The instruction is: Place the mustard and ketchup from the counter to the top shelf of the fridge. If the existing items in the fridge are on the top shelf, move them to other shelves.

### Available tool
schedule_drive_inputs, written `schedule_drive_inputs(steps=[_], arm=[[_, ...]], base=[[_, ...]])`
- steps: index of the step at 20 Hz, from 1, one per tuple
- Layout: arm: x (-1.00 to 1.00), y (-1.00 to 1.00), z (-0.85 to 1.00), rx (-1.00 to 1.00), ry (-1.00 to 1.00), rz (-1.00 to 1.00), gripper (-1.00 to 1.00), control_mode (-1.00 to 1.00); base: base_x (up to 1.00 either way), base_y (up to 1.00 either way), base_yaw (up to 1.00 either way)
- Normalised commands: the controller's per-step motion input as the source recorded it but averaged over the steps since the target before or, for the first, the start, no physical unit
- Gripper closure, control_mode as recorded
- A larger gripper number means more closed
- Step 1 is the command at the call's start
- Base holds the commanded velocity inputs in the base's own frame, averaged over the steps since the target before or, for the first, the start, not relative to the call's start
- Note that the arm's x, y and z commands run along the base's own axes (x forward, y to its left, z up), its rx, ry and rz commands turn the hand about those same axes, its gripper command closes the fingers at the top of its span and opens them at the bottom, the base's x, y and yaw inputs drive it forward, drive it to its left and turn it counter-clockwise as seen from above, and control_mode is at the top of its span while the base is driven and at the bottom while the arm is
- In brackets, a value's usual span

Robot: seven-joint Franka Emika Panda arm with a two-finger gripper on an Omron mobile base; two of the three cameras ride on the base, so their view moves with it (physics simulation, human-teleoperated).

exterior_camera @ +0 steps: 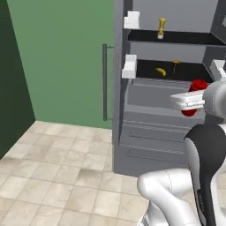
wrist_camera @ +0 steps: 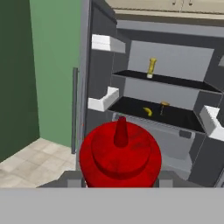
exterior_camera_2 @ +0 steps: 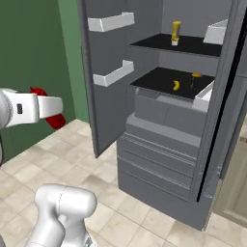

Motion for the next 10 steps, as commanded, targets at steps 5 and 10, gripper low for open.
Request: schedule_drive_inputs(steps=[5,10], arm=[[0.0,0.0,0.0,0.0,0.0,0.0,1.0,1.0],[0.0,0.0,0.0,0.0,0.0,0.0,1.0,1.0]], base=[[0.55,0.22,-0.22],[0.15,-0.29,-0.26]])
